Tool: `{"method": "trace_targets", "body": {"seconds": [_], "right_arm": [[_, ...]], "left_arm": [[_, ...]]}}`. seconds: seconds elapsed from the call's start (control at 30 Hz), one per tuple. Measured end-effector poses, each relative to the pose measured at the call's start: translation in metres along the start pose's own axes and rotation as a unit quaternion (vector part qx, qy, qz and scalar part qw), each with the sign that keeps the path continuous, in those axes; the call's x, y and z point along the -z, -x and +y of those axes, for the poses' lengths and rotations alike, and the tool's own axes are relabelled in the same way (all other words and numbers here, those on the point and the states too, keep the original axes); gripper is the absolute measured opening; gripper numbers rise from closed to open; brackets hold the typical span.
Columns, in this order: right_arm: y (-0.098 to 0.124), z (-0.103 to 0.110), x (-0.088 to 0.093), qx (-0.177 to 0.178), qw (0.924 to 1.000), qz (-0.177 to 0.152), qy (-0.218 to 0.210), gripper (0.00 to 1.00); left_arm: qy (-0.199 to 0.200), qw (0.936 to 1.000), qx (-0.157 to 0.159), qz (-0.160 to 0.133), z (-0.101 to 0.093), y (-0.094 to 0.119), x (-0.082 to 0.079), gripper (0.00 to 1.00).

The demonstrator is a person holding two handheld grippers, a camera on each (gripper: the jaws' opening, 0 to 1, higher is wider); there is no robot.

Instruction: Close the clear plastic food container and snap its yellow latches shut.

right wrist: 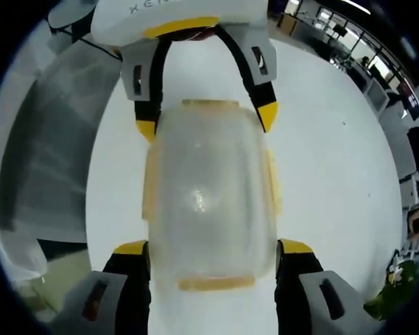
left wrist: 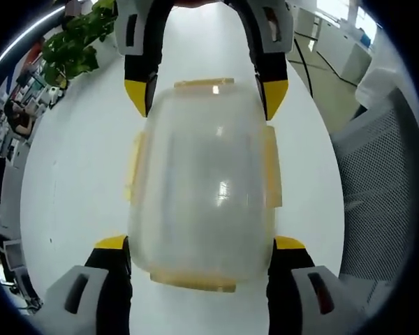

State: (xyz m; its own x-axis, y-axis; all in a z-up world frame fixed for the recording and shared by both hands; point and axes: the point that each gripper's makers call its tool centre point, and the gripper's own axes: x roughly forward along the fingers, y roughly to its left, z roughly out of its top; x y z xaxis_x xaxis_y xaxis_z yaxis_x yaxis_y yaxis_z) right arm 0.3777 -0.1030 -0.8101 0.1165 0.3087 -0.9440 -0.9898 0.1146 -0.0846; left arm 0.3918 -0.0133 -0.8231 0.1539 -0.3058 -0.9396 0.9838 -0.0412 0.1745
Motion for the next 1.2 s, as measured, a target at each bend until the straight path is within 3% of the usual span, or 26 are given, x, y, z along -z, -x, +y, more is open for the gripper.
{"method": "trace_targets", "body": {"seconds": [0.37,1.2], "right_arm": [[-0.005,0.01,-0.016,-0.004,1.0,-0.001,0.007,0.72],[-0.025,0.039,-0.081,-0.012,0.9998,-0.001,0.018,0.72]], "left_arm": [[0.007,1.0,-0.001,0.001,-0.01,0.006,0.016,0.8],[0.016,0.9998,0.002,0.014,-0.035,0.031,0.08,0.8]]}}
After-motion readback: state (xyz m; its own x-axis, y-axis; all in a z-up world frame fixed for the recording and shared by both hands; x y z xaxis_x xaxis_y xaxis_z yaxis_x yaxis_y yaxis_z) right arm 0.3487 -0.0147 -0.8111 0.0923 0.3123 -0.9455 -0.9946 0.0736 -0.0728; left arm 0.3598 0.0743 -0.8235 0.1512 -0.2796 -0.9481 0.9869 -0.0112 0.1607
